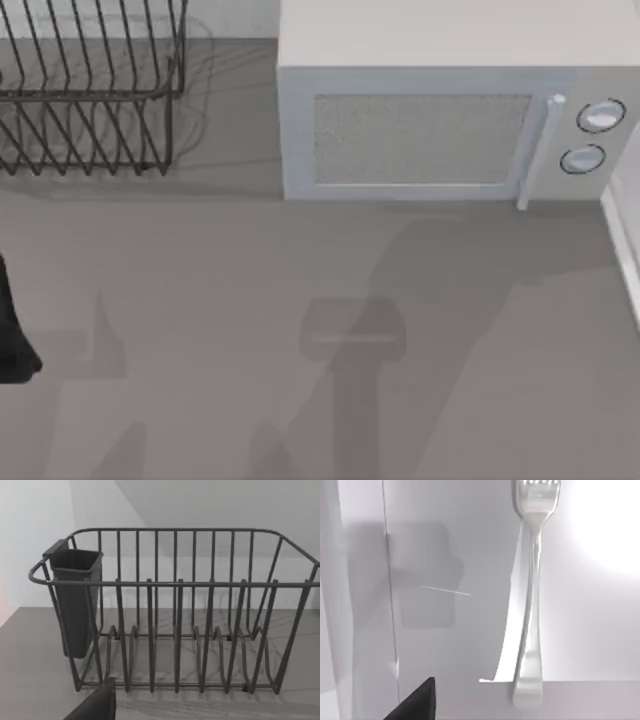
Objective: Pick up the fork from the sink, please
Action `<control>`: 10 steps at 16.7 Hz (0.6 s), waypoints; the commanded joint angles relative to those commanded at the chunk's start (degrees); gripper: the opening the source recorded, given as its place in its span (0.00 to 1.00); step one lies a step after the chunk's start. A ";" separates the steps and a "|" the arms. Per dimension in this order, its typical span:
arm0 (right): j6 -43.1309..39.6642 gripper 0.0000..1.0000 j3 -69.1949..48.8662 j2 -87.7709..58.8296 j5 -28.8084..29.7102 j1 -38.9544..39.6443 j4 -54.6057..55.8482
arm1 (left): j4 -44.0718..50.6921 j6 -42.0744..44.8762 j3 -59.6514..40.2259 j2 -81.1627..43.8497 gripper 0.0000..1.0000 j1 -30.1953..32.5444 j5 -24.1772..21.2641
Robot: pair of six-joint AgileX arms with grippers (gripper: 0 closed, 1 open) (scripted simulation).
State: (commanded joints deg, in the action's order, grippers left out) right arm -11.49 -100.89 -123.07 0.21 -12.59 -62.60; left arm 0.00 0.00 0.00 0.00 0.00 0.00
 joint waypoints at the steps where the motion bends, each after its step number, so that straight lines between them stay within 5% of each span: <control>1: -0.25 1.00 -2.19 -2.68 0.00 -0.28 -1.38 | 0.00 0.00 0.00 0.00 1.00 0.00 0.00; 10: -0.66 1.00 -5.71 -7.36 0.02 -0.45 -3.57 | 0.00 0.00 0.00 0.00 1.00 0.00 0.00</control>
State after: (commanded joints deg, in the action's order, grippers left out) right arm -12.15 -106.60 -130.43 0.23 -13.03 -66.17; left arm 0.00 0.00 0.00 0.00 0.00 0.00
